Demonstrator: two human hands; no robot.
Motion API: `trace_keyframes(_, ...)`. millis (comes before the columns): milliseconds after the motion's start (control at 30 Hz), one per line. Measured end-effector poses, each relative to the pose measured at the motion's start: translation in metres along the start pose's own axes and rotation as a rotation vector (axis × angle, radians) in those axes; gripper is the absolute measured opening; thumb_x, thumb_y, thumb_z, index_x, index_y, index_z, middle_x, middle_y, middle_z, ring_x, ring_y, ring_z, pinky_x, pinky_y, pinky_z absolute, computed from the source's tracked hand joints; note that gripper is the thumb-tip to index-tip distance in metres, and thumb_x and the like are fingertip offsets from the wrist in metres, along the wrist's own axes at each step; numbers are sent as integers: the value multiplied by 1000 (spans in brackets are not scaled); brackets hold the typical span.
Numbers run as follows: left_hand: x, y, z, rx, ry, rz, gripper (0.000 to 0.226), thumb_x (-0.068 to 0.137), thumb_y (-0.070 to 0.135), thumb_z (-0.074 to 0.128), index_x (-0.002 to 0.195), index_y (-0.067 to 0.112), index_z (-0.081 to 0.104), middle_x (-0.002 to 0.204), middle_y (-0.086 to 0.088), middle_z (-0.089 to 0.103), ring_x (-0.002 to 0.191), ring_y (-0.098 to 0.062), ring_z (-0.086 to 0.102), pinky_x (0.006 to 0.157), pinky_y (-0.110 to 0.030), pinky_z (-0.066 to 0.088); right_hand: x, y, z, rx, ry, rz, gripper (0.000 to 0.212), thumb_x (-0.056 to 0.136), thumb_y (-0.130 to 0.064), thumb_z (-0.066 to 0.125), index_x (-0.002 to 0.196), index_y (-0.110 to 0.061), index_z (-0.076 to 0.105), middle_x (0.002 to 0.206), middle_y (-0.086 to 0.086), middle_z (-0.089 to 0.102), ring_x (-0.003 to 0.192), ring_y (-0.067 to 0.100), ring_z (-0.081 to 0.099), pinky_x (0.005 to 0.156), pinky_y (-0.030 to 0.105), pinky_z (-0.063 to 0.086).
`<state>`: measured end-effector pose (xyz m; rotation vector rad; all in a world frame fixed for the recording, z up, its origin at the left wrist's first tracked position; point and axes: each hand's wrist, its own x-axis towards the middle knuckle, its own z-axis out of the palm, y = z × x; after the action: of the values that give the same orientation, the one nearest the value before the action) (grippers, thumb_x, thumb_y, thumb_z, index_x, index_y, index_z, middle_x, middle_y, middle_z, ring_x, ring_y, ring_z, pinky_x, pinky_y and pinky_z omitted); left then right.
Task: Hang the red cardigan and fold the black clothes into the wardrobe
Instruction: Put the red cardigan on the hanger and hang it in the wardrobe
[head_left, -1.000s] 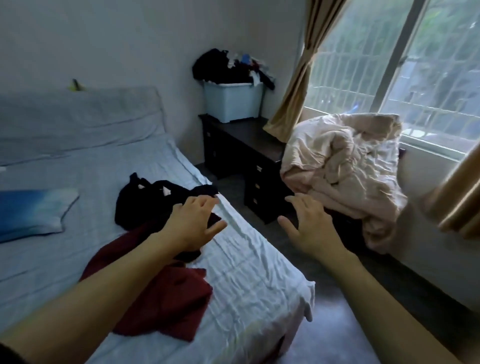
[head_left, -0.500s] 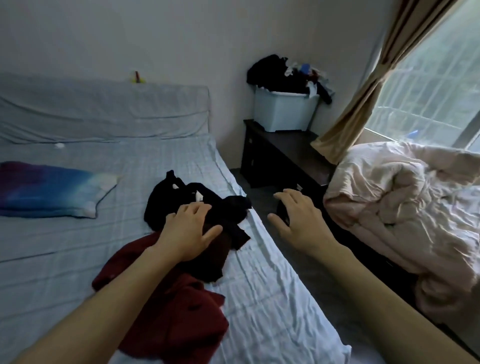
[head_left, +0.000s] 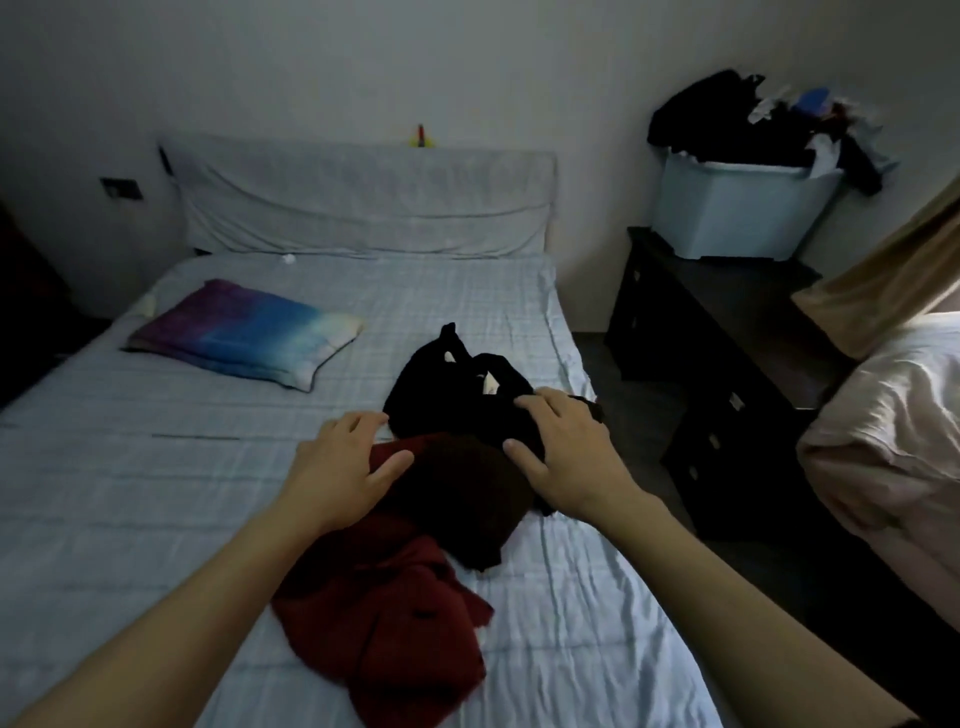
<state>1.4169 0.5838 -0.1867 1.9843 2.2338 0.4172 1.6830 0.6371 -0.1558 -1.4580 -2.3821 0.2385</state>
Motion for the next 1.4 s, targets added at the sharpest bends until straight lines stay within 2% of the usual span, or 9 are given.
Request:
trace_keyframes(167, -17, 3, -7, -14, 74, -143, 64, 92, 61, 49, 144, 22, 43, 147, -1, 45, 133, -24, 42, 106, -49, 40, 24, 11, 3, 73, -15, -84, 59, 95, -53, 50, 145, -23, 41, 151, 3, 38, 139, 25, 34, 110, 49, 36)
trace_keyframes(467, -55, -59, -22, -9, 127, -325, 67, 91, 64, 47, 144, 22, 43, 148, -1, 44, 133, -24, 42, 104, -51, 40, 41, -44, 37, 93, -116, -246, 61, 96, -55, 47, 147, -24, 38, 155, 4, 33, 144, 24, 26, 115, 47, 30)
trace_keyframes(700, -53, -128, -17, -59, 107, -341, 68, 92, 65, 45, 144, 23, 42, 148, 1, 44, 134, -22, 41, 105, -49, 40, 69, -103, 74, 93, -123, -229, 58, 96, -52, 50, 146, -23, 41, 153, 3, 34, 144, 22, 24, 113, 47, 31)
trace_keyframes(967, -44, -217, -1, -94, 15, -374, 68, 93, 64, 42, 146, 21, 39, 151, 1, 41, 135, -22, 40, 106, -49, 39, 100, -162, 139, 71, -214, -195, 57, 96, -51, 50, 146, -25, 40, 154, 1, 34, 144, 21, 24, 112, 47, 31)
trace_keyframes(1400, -25, -272, 71, -176, -93, -447, 64, 94, 63, 43, 145, 24, 40, 149, 6, 42, 135, -19, 40, 106, -45, 39, 154, -180, 237, 39, -384, -232, 59, 96, -53, 48, 148, -25, 38, 156, 2, 31, 145, 23, 24, 113, 47, 30)
